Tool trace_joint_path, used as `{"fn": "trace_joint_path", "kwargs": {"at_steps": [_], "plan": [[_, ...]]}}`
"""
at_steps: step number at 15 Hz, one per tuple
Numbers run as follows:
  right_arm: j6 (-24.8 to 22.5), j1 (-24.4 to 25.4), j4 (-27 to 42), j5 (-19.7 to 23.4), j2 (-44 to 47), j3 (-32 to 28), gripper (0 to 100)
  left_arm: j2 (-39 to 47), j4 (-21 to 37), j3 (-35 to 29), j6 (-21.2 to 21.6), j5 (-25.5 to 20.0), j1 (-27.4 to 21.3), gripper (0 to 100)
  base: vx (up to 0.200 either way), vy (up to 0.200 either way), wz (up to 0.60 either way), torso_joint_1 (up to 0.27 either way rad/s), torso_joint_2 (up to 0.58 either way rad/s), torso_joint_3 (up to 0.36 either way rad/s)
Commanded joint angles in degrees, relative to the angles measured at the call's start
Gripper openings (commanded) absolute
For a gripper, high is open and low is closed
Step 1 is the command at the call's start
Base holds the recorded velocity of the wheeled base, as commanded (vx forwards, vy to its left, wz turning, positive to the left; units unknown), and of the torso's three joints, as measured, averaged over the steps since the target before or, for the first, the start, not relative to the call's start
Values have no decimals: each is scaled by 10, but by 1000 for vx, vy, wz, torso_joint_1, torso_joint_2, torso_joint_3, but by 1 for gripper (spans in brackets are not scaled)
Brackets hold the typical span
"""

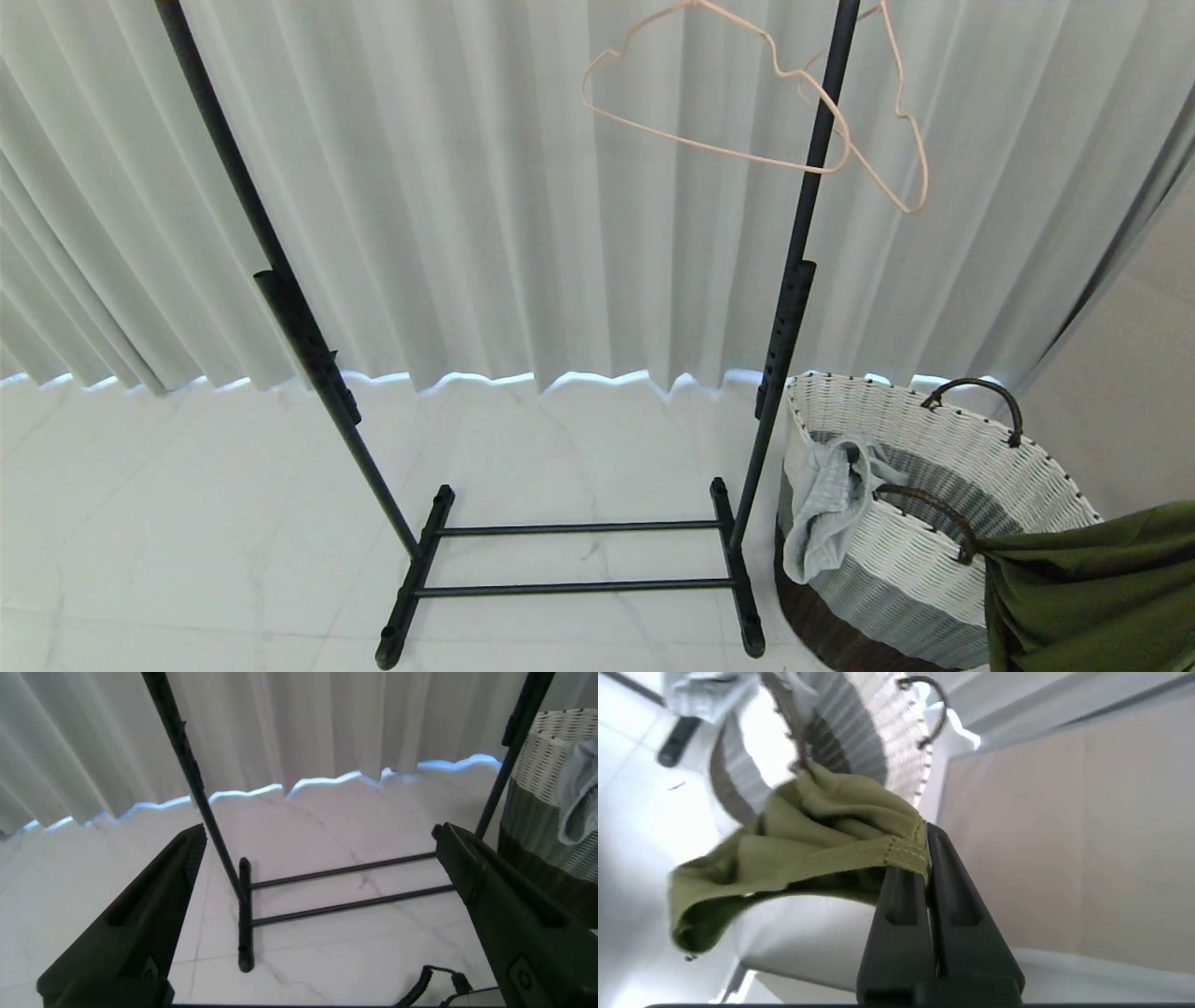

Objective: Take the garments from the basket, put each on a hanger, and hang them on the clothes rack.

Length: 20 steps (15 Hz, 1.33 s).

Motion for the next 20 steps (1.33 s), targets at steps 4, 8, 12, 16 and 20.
{"fn": "trace_joint_path", "kwargs": {"at_steps": [4,8,12,16,20], "plan": [[0,16,-1,0,17,-1,0,1,0,0,0,0,0,100,0,200,0,1,2,2],[15,74,-2,1,50,-14,0,1,0,0,1,-1,0,100,0,100,0,2,2,1],[139,216,-1,-1,107,-41,0,0,0,0,-3,0,0,100,0,0,0,0,0,0],[200,299,-2,0,146,-48,0,1,0,0,0,0,0,100,0,0,0,0,0,0],[239,333,-1,0,166,-46,0,1,0,0,1,0,0,100,0,0,0,0,0,0]]}}
